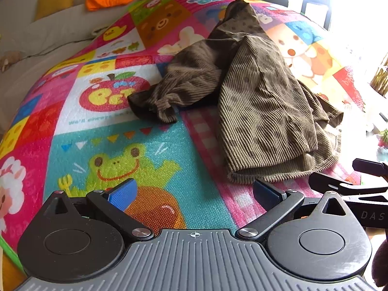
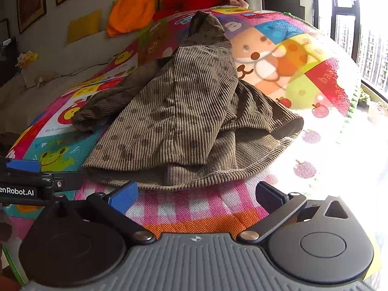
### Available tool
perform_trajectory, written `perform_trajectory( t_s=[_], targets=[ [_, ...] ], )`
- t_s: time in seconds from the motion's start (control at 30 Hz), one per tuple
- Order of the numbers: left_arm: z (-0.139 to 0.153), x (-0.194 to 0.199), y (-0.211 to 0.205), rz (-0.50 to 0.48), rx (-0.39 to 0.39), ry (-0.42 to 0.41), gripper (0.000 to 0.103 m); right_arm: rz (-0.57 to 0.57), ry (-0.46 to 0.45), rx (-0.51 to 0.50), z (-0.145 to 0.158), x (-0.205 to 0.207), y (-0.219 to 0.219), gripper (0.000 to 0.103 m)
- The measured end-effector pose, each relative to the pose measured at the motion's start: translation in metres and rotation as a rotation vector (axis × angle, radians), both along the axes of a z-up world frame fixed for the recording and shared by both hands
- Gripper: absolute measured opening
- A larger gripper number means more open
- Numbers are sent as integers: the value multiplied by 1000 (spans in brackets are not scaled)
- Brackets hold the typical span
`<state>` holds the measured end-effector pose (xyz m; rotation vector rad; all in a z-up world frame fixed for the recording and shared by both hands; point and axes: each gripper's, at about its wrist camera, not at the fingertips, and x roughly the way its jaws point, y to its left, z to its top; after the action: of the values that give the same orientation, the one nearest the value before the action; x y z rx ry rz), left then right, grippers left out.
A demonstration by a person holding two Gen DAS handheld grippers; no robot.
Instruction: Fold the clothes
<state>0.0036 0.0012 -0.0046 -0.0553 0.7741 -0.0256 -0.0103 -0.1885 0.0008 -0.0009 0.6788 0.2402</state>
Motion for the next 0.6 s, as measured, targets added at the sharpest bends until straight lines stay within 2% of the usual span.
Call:
perform_trajectory(
  t_s=[0.6],
  targets=[
    [-3,3,1,6,-7,26,103,6,14,-3,-3,1,1,103]
  ],
)
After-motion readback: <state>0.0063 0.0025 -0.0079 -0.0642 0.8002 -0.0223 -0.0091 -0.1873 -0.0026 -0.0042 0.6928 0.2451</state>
